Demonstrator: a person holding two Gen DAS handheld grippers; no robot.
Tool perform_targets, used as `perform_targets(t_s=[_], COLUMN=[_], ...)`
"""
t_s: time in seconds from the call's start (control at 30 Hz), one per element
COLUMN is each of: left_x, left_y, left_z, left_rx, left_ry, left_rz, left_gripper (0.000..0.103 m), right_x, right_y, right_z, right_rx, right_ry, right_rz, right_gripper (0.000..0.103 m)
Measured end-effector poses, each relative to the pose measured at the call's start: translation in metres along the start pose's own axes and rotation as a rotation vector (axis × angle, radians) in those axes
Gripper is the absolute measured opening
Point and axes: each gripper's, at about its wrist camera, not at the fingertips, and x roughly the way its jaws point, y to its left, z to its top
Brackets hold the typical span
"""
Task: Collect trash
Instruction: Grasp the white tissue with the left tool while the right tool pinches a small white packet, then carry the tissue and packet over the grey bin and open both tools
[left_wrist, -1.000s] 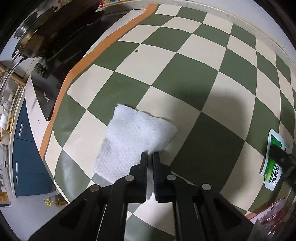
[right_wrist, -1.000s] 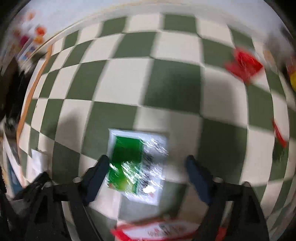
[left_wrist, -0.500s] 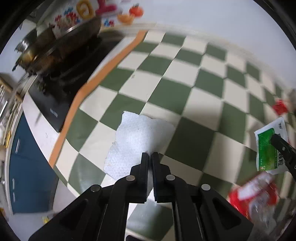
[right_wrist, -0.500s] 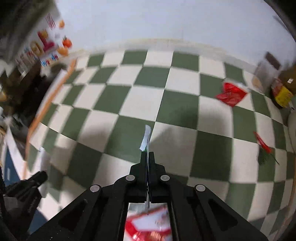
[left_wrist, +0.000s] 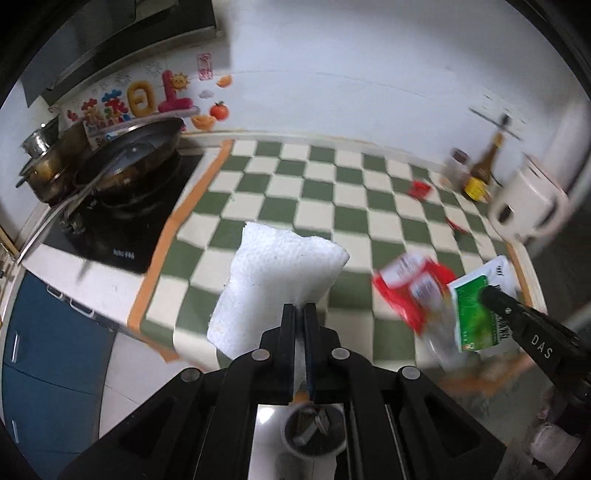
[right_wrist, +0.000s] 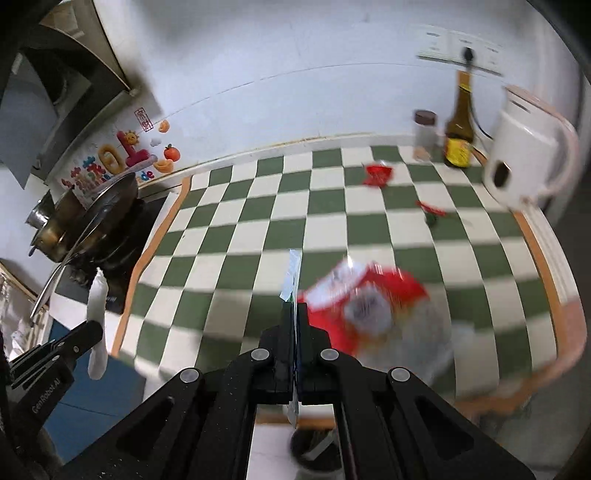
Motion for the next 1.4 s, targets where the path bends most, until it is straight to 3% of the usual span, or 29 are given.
perform_targets(t_s=[0.17,0.33,0.5,0.67,0.8,0.97,1.13,1.3,1.33,1.4], left_x=[-0.001,0.046,0.143,0.255,0.357,0.455,0.502,0.51,0.509,0.504], left_y=[-0.001,-0.007,-0.007,-0.01,-0.023,-0.038,-0.037,-0.034,-0.034,-0.024], left_z=[-0.05,-0.108,-0.171,-0.233,-0.288,-0.355,-0.392,-0.403,-0.404,-0.401], left_rx=[0.064,0.055,-0.09,-0.219,-0.217,-0.167,-0.128,-0.079,-0.067,-0.041], left_ry=[0.116,0.304,0.558,0.705,0.769,0.852,0.895,0.906,0.9,0.883], left_rz=[-0.065,-0.125,-0.244,-0.281,-0.24,-0.216,-0.191,-0.152,-0.141,-0.115], left_gripper=[0.002,0.002,0.002,0.002,0.002,0.002,0.003,0.005,0.009,0.029], right_x=[-0.03,-0.018,0.05,0.159,0.252,0.363,0.425,0.46,0.464,0.467], right_y=[-0.012,-0.04,-0.085,-0.143,-0.183,-0.214,-0.222,-0.217,-0.216,-0.212], right_z=[-0.075,-0.148,-0.223,-0.31,-0.377,-0.457,-0.502,-0.523,-0.523,-0.525], right_rx=[0.051,0.108,0.205,0.284,0.343,0.318,0.28,0.245,0.243,0.225], right_ry=[0.071,0.201,0.366,0.492,0.577,0.666,0.73,0.784,0.794,0.816], right_rz=[0.003,0.006,-0.004,-0.021,-0.014,-0.011,-0.021,-0.036,-0.033,-0.059], right_gripper=[0.0,0.0,0.0,0.0,0.0,0.0,0.0,0.001,0.002,0.008])
